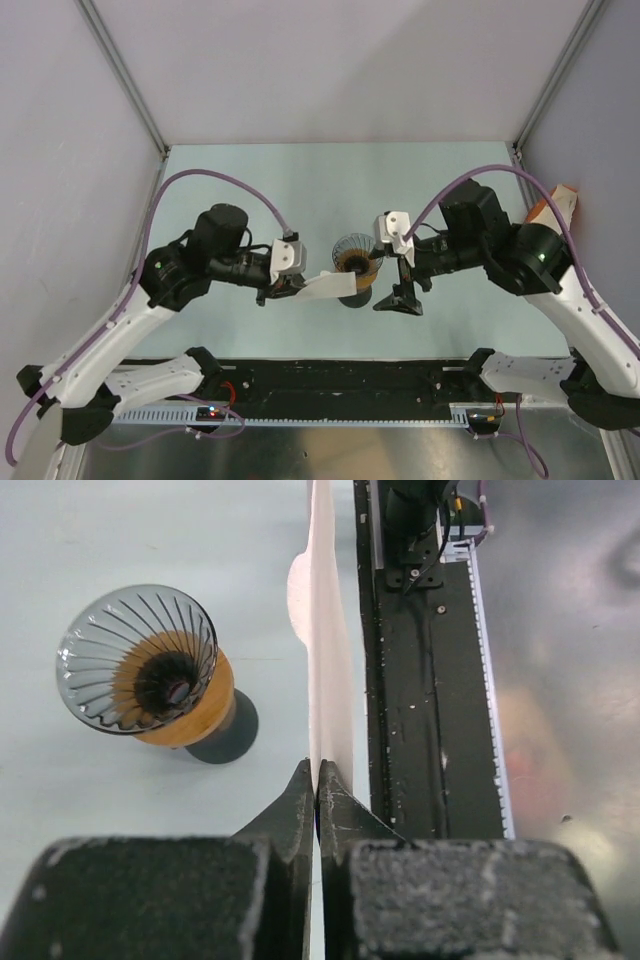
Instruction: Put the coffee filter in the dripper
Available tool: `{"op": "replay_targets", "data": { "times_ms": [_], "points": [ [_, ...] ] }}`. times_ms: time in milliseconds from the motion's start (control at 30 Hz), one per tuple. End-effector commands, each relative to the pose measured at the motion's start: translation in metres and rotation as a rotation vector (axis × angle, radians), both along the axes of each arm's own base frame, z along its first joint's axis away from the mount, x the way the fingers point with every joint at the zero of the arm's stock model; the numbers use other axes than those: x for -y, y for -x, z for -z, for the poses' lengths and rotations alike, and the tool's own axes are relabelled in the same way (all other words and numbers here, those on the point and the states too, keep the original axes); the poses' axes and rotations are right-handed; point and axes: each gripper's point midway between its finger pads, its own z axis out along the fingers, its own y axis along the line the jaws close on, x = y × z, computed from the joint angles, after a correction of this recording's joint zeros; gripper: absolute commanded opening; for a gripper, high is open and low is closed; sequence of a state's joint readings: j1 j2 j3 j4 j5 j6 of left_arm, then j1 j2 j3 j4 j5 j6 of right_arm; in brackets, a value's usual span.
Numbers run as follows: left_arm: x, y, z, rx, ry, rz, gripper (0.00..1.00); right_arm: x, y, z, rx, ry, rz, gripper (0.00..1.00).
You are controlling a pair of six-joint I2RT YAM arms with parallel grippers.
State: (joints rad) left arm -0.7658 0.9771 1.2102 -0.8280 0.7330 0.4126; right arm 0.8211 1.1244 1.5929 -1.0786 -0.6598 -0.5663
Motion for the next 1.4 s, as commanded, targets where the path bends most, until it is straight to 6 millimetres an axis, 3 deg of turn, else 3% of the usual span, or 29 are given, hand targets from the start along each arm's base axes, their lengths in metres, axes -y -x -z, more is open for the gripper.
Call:
{"op": "replay_targets", "data": {
  "times_ms": [0, 167, 333, 567, 667, 733, 967, 1367],
  "points": [
    [-0.014, 0.000, -0.009, 0.174, -0.041, 0.006, 0.00, 0.008, -0.003, -0.007, 0.029, -0.036, 0.098, 0.99],
    [-0.022, 0.000, -0.005, 0.227, -0.073, 0.012, 0.00, 0.016, 0.006, -0.023, 0.005, -0.090, 0.098, 1.00],
    [-0.024, 0.004, -0.007, 0.257, -0.076, 0.029, 0.00, 0.016, -0.009, -0.033, -0.008, -0.104, 0.116, 1.00],
    [-0.019, -0.009, 0.000, 0.254, -0.119, 0.009, 0.00, 0.010, -0.023, 0.000, 0.105, -0.011, 0.128, 0.94],
    [-0.016, -0.019, -0.003, 0.275, -0.137, -0.010, 0.00, 0.014, -0.041, 0.017, 0.207, 0.022, 0.217, 0.95],
    [-0.015, -0.027, -0.007, 0.318, -0.153, -0.028, 0.00, 0.012, -0.050, 0.015, 0.240, 0.004, 0.269, 0.94],
    [-0.017, -0.037, -0.032, 0.442, -0.160, -0.071, 0.00, -0.010, -0.052, -0.009, 0.157, -0.038, 0.255, 0.89],
    [-0.004, -0.030, -0.029, 0.370, -0.153, -0.053, 0.00, -0.048, -0.030, 0.001, 0.268, 0.018, 0.064, 0.78]
  ]
}}
